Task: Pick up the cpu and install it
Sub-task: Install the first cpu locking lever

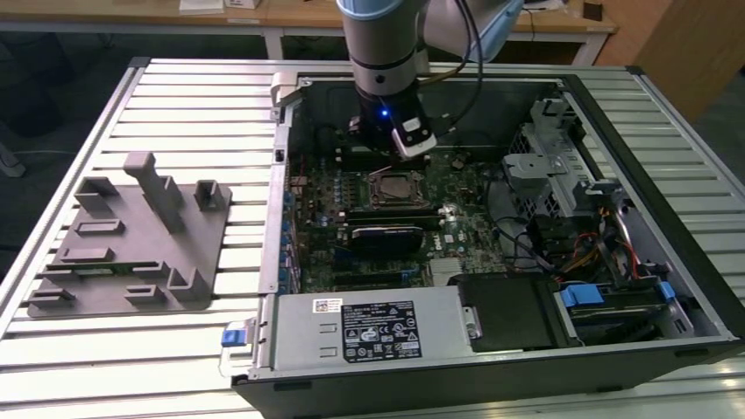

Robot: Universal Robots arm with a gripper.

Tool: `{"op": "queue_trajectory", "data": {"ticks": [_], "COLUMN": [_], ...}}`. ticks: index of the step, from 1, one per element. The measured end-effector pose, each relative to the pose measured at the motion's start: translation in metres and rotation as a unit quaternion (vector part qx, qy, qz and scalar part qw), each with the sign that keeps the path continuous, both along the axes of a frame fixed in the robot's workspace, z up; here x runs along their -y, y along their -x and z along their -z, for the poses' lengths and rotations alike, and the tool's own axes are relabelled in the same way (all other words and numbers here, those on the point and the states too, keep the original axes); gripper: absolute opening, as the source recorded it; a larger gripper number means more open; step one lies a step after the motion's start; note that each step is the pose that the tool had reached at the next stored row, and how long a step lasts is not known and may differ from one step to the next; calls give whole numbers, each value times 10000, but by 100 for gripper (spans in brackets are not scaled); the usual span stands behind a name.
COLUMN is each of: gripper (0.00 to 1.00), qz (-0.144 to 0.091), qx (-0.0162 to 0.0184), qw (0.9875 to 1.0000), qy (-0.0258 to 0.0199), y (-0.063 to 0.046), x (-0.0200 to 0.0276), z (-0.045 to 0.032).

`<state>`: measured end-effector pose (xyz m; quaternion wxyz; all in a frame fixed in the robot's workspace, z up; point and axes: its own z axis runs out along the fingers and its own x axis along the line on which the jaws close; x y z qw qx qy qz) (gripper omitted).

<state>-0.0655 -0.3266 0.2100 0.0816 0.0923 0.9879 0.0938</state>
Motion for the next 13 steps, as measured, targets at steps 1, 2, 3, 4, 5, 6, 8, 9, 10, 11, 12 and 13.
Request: {"op": "queue_trajectory", "data": {"ticks": [1, 2, 3, 4, 5, 6, 8, 9, 10, 11, 12, 13], "gripper": [11, 11, 11, 11, 11, 11, 11, 11, 11, 11, 11, 11], "qz": [0, -1, -2, -3, -4, -6, -8, -9, -9, -9, -9, -9], "qx": [4, 11, 26, 46, 66, 86, 111, 116, 119, 121, 122, 122], "qw": [10000, 10000, 10000, 10000, 10000, 10000, 9999, 9999, 9999, 9999, 9999, 9999], "qy": [-5, -6, -6, -6, -6, -6, -5, -6, -6, -6, -7, -8], "y": [3, 3, 4, 4, 4, 4, 4, 6, 9, 14, 18, 23], "x": [-2, -4, -5, -7, -8, -10, -13, -16, -18, -22, -26, -31], "z": [6, 13, 20, 28, 34, 41, 49, 52, 54, 57, 59, 61]}}
